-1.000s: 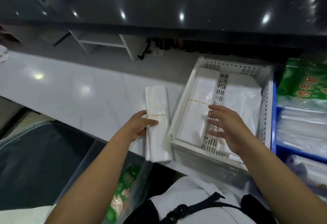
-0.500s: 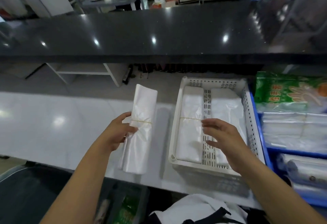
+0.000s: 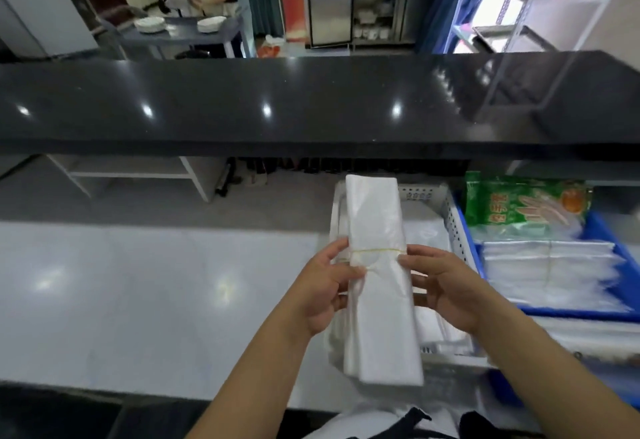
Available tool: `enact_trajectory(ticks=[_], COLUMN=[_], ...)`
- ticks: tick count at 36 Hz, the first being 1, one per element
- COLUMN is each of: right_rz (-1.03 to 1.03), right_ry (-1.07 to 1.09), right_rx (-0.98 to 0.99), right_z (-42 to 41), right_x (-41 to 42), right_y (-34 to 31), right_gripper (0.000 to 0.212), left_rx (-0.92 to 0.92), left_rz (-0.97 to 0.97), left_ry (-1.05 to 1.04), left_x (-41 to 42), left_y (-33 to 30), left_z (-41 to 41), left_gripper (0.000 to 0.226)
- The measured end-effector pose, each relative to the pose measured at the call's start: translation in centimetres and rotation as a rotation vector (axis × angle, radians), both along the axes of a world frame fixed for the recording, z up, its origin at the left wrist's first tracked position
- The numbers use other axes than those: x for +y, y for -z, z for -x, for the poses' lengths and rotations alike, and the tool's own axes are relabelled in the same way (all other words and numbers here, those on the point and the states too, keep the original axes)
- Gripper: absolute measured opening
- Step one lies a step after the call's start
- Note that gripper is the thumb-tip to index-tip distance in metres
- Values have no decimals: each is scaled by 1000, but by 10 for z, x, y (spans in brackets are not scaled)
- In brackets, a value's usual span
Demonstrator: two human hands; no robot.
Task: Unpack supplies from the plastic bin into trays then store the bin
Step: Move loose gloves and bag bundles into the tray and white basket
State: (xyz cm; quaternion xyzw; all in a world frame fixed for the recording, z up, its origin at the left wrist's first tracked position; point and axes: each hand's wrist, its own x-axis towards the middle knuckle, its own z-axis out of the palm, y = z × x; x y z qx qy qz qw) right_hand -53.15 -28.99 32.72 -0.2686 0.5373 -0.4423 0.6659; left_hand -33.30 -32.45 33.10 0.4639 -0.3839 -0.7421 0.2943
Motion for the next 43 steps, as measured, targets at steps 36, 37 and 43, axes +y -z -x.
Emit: enact_trajectory(ticks=[36,37,43], right_rz=[-37,-33,74], right_ry=[64,58,-111], right_rx=[753,754,996], right_z=[-31,-31,-37], right_x=[-73,-71,-48], right_y=[71,70,60], right_gripper=[63,65,67], left_rx=[-287,-286,-276], left_rz=[40,38,44], left_ry=[-96,-99,-62], left_x=[13,14,18], left_y=[52,53,55], left_z=[-40,-41,-48], left_gripper=[54,54,45])
